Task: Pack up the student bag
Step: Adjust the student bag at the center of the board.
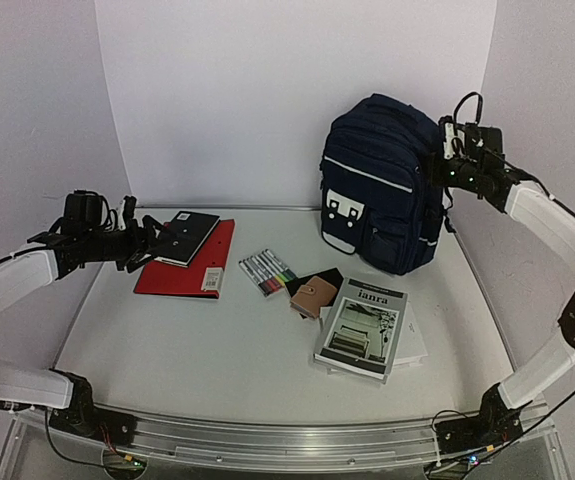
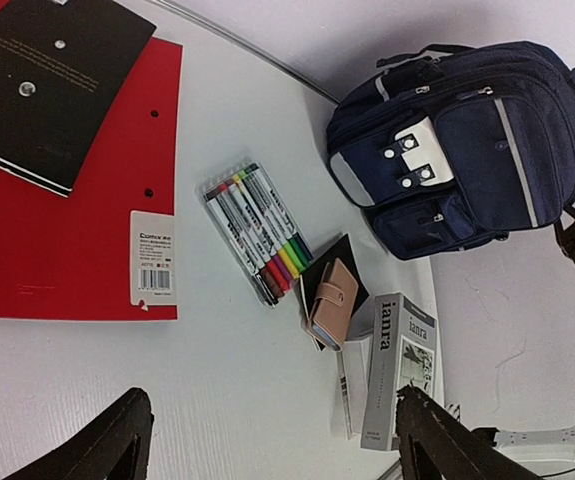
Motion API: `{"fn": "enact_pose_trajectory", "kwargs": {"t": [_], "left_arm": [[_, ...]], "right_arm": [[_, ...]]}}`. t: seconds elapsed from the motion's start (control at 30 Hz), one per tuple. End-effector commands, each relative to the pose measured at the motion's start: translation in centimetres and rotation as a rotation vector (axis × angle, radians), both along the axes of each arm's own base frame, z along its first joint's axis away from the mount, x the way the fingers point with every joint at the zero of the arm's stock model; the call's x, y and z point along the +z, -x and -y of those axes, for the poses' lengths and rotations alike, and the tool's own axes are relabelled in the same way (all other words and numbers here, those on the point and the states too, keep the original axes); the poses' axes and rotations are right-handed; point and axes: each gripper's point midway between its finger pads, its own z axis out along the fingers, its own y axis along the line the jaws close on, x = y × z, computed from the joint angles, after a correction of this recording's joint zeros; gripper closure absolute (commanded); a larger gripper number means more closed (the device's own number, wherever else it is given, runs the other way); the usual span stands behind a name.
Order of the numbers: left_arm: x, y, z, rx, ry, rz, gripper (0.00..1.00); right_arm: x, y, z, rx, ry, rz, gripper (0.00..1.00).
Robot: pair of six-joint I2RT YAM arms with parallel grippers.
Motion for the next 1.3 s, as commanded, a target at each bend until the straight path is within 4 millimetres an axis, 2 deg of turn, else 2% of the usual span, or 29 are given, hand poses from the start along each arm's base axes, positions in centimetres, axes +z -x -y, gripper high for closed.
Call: {"fn": "enact_pose_trajectory", "kwargs": {"t": [0.0, 0.2, 0.27, 0.4, 0.5, 0.57, 0.67, 0.8, 0.87, 1.0, 1.13, 1.27], "left_arm": [[3.4, -1.1, 2.2, -0.037, 0.046, 0.102, 0.16], [3.2, -1.0, 4.2, -0.069, 0.05, 0.097, 0.16], [3.0, -1.1, 4.5, -0.071, 0.053, 0.094, 0.16], [3.0, -1.4, 4.7, -0.065, 0.056, 0.094, 0.16], [3.1, -1.8, 4.6, -0.058, 0.042, 0.097, 0.15], [2.9, -2.1, 4.6, -0.061, 0.024, 0.086, 0.13], [2.8, -2.5, 4.8, -0.076, 0.001, 0.073, 0.12], [3.5, -2.5, 5.2, -0.1, 0.009, 0.089, 0.1], [3.4, -2.6, 5.3, -0.102, 0.009, 0.088, 0.1], [2.9, -3.0, 5.4, -0.096, 0.018, 0.067, 0.09], [3.1, -3.2, 5.7, -0.092, 0.046, 0.061, 0.09], [3.1, -3.4, 5.8, -0.09, 0.046, 0.05, 0.09]], "right_arm": [[1.3, -2.5, 1.8, -0.113, 0.056, 0.095, 0.84], [3.0, -5.0, 4.0, -0.193, 0.05, 0.161, 0.82], [4.0, -5.0, 4.0, -0.199, 0.011, 0.175, 0.69], [5.3, -2.9, 3.3, -0.162, -0.095, 0.186, 0.29], [5.5, -0.6, 3.1, -0.153, -0.194, 0.175, 0.12], [5.4, 1.1, 2.9, -0.145, -0.255, 0.164, 0.05], [5.2, 3.3, 1.6, -0.106, -0.323, 0.151, 0.02], [7.1, 4.9, -1.2, -0.035, -0.367, 0.169, 0.02], [7.2, 5.3, -2.2, -0.009, -0.388, 0.159, 0.02], [4.6, 5.3, -3.7, -0.015, -0.453, 0.08, 0.03], [1.0, 4.1, -3.3, -0.099, -0.455, 0.016, 0.03], [-0.4, 2.3, -3.9, -0.114, -0.465, -0.018, 0.03]]}}
